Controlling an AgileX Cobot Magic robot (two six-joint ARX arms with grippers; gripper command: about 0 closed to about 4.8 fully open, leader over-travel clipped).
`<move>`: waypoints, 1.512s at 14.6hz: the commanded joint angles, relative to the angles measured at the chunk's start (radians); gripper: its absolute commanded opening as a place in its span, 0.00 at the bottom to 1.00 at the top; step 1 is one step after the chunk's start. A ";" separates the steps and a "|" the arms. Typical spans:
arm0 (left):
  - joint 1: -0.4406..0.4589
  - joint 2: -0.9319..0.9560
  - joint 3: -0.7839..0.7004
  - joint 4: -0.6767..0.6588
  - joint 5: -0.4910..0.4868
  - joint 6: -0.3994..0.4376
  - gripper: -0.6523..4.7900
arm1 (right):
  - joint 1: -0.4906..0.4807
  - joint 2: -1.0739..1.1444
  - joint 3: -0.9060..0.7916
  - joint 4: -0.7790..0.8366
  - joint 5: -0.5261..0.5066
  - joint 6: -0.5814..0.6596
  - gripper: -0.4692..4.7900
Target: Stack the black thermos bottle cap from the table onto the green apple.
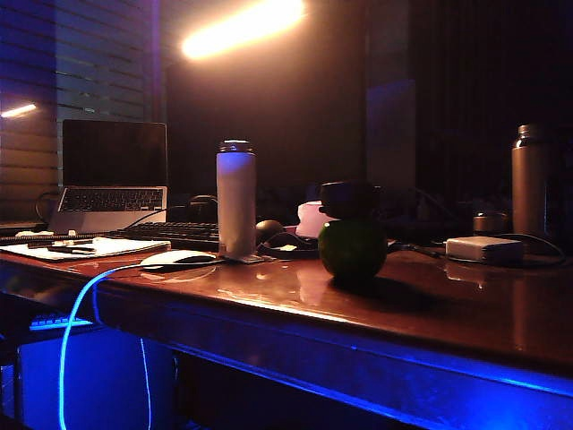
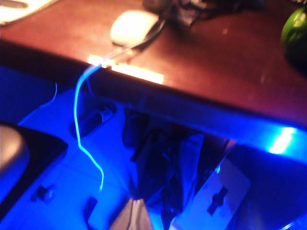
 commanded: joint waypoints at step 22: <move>0.001 -0.019 -0.074 0.025 0.003 0.066 0.12 | 0.000 -0.004 -0.058 0.024 -0.064 0.011 0.09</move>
